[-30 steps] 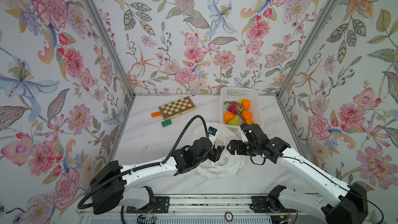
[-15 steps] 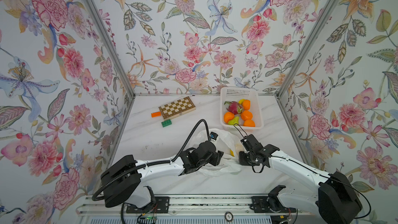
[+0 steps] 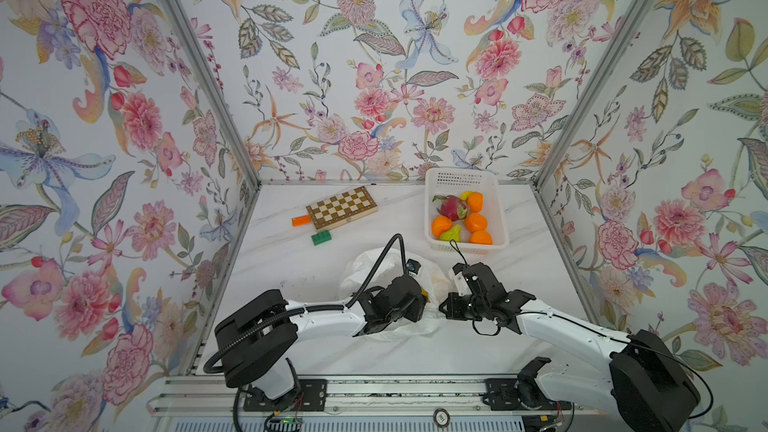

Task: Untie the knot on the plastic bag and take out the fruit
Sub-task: 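Bring the right gripper back to the bag and grasp its rim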

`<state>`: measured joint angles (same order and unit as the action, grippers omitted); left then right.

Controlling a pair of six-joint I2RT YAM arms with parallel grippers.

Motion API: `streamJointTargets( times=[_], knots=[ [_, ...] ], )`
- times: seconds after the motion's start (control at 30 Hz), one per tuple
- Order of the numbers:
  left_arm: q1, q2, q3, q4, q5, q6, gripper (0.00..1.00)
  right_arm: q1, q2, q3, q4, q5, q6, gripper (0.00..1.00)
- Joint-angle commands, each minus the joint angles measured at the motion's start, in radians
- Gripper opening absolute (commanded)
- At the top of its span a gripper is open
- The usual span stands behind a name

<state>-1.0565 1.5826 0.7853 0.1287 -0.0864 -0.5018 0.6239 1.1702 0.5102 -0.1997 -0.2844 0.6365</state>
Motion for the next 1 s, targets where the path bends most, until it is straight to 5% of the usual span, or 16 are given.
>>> streamJointTargets(
  times=[0.0,0.1,0.27,0.4,0.57,0.73,0.97],
  knots=[
    [0.024,0.002,0.005,0.026,-0.030,0.045,0.60,-0.017,-0.057,0.010,-0.066,0.084,-0.002,0.09],
    [0.026,0.012,0.028,0.013,-0.038,0.085,0.59,-0.045,-0.096,0.018,-0.143,0.166,-0.001,0.43],
    [0.036,0.027,0.039,0.029,-0.050,0.115,0.60,-0.097,-0.095,0.059,-0.164,0.233,-0.021,0.58],
    [0.050,0.047,0.053,0.059,-0.047,0.150,0.67,-0.146,-0.038,0.109,-0.112,0.145,-0.055,0.71],
    [0.085,0.081,0.077,0.096,-0.018,0.151,0.68,-0.180,0.043,0.159,-0.063,0.125,-0.058,0.58],
    [0.113,0.121,0.113,0.135,0.015,0.149,0.71,-0.199,0.165,0.176,-0.100,0.195,-0.103,0.23],
    [0.149,0.194,0.172,0.179,0.067,0.162,0.75,-0.213,0.245,0.199,-0.095,0.223,-0.180,0.18]
  ],
)
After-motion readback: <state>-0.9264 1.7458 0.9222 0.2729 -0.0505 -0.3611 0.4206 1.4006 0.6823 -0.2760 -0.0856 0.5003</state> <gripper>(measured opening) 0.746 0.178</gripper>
